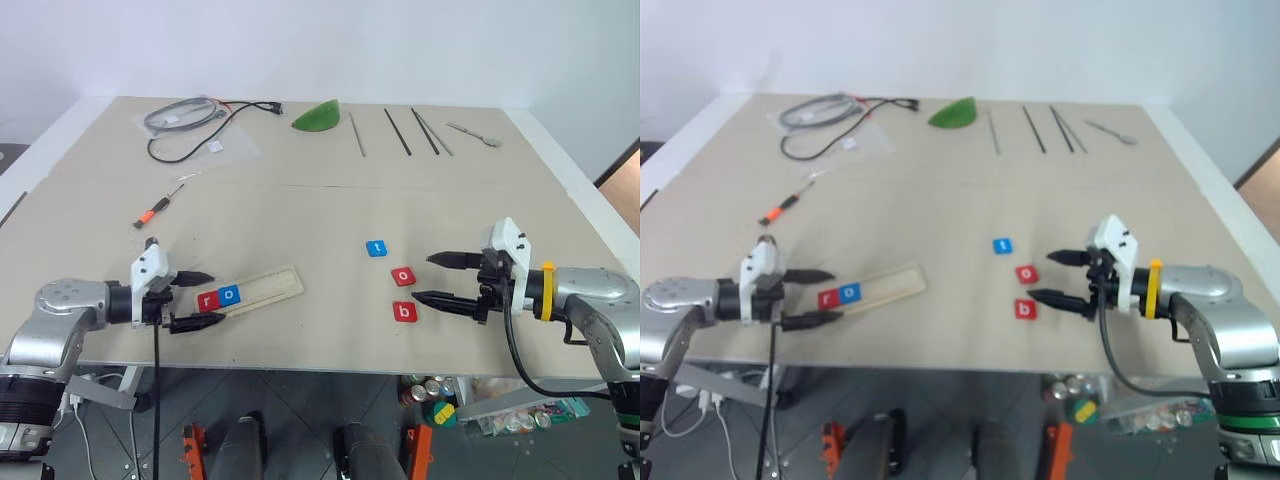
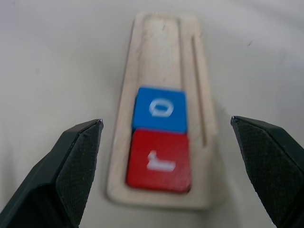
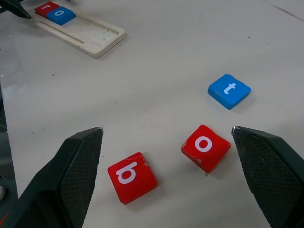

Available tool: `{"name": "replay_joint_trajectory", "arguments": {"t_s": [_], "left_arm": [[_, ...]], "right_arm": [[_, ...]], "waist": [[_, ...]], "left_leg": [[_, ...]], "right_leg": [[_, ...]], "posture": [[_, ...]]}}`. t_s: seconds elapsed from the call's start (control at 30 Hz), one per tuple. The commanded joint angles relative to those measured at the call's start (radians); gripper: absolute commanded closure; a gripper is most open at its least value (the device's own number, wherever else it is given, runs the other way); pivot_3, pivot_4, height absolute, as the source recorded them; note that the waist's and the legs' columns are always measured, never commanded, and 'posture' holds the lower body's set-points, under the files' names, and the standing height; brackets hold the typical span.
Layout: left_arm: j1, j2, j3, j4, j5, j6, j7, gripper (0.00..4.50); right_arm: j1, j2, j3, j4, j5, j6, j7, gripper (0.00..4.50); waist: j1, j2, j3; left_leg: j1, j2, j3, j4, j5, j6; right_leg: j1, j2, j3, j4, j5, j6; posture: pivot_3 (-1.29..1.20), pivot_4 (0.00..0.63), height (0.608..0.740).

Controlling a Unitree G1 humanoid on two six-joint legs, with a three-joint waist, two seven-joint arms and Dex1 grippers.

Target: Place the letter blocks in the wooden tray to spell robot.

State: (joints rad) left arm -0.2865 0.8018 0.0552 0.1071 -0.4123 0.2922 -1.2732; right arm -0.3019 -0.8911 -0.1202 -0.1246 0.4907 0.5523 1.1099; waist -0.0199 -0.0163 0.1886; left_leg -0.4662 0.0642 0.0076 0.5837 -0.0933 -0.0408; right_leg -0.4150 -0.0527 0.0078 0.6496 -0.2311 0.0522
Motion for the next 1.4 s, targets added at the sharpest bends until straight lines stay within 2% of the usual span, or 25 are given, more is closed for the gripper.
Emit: {"name": "replay_joint_trajectory", "arguments": {"t_s": [0.03,0.23,0.43,0.63,0.93,0.97,1.07,1.2,1.4], "left_arm": [[0.042,0.044,0.026,-0.050,0.000,-0.005,-0.016,0.00],[0.080,0.066,0.014,-0.015,0.057,-0.080,0.005,0.00],[0.060,0.043,-0.005,0.036,0.103,-0.151,0.036,0.00],[0.053,0.013,-0.020,0.029,0.106,-0.151,0.048,0.00],[0.067,-0.006,-0.046,0.016,0.104,-0.102,0.044,0.00],[0.069,-0.007,-0.045,0.017,0.102,-0.100,0.045,0.53],[0.070,-0.011,-0.043,0.018,0.091,-0.089,0.036,1.30],[0.056,-0.017,-0.054,0.030,0.101,-0.097,0.034,1.30],[-0.052,-0.060,-0.122,0.126,0.182,-0.238,0.007,1.30]], "right_arm": [[0.002,-0.009,-0.033,-0.044,0.027,0.006,0.001,0.02],[-0.002,-0.008,-0.023,-0.110,0.064,0.030,0.017,0.02],[-0.045,0.006,-0.002,-0.215,0.132,0.069,0.017,0.02],[-0.060,0.009,0.017,-0.287,0.166,0.095,0.002,0.02],[-0.059,0.001,0.020,-0.281,0.156,0.090,-0.001,0.02],[-0.059,0.002,0.021,-0.280,0.155,0.089,-0.002,0.00],[-0.059,0.002,0.022,-0.280,0.152,0.087,-0.001,0.00],[-0.063,0.002,0.025,-0.276,0.149,0.085,0.000,0.00],[-0.092,-0.008,0.013,-0.240,0.143,0.078,0.011,0.00]], "waist": [[-0.001,0.000,0.000],[-0.001,0.001,-0.001],[-0.001,0.001,-0.001],[0.001,0.001,-0.001],[0.003,0.001,-0.002],[0.003,0.001,-0.003],[0.003,0.001,-0.004],[0.003,0.001,-0.004],[0.018,0.002,-0.005]], "left_leg": [[0.000,0.000,0.000,0.000,0.000,0.000],[0.001,0.001,0.000,0.000,0.000,0.000],[0.001,0.001,0.000,0.000,-0.001,-0.001],[0.002,0.001,0.002,0.000,-0.001,-0.002],[0.002,0.000,0.007,0.000,-0.002,-0.001],[0.002,0.000,0.007,0.000,-0.002,-0.001],[0.002,0.000,0.008,0.000,-0.002,-0.001],[0.002,0.000,0.008,0.000,-0.002,-0.001],[0.002,0.000,0.010,0.001,-0.002,0.000]], "right_leg": [[0.000,0.000,0.000,0.000,0.000,0.000],[0.000,0.001,0.001,0.000,0.000,0.000],[-0.001,0.000,0.001,0.000,0.001,-0.002],[-0.003,-0.001,0.001,0.000,0.002,-0.003],[-0.003,-0.005,0.001,0.000,0.002,-0.003],[-0.003,-0.005,0.001,0.000,0.002,-0.003],[-0.003,-0.005,0.001,0.000,0.002,-0.002],[-0.003,-0.005,0.001,0.000,0.001,-0.002],[-0.002,-0.006,0.000,0.000,0.002,-0.002]], "posture": [[0.00,0.150,0.740],[0.00,0.150,0.740],[0.00,0.150,0.740],[0.00,0.150,0.740],[0.00,0.150,0.740],[0.00,0.150,0.740],[0.00,0.150,0.740],[0.00,0.150,0.740],[0.00,0.150,0.740]]}}
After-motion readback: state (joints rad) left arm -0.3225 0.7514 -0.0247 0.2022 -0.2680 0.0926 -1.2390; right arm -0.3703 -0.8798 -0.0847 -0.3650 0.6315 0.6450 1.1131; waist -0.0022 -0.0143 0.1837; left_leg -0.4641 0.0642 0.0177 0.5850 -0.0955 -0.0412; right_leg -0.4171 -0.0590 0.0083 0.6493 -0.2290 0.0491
